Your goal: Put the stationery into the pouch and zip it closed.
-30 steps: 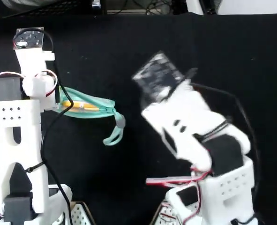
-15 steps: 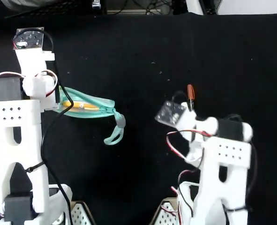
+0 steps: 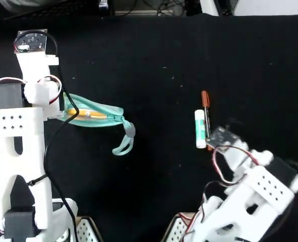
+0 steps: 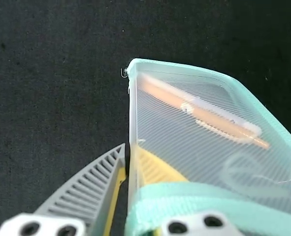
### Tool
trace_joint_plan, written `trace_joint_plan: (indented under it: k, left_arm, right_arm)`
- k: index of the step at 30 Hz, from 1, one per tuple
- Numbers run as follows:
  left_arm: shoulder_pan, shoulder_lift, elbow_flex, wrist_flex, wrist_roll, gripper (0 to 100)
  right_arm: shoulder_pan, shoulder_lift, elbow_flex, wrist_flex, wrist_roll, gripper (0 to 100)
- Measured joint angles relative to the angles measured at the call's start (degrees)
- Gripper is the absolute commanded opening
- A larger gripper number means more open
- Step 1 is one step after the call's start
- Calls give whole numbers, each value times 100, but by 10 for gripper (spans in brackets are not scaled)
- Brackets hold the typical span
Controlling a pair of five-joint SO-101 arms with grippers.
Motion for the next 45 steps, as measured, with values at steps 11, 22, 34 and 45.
trace_joint_plan:
  k: [11, 22, 34, 45]
  left_arm:
    - [0, 0, 0, 0, 0, 30]
    - [0, 0, 0, 0, 0, 30]
    - [0, 0, 0, 0, 0, 30]
    - [0, 0, 0, 0, 0, 30]
  right_arm:
    - [246, -70, 571, -176, 26, 201]
    - [246, -70, 914, -712, -545, 138]
    - [-2514, -9, 914, -1688, -3560, 139]
    - [-3684, 264, 167, -2690, -5292, 212]
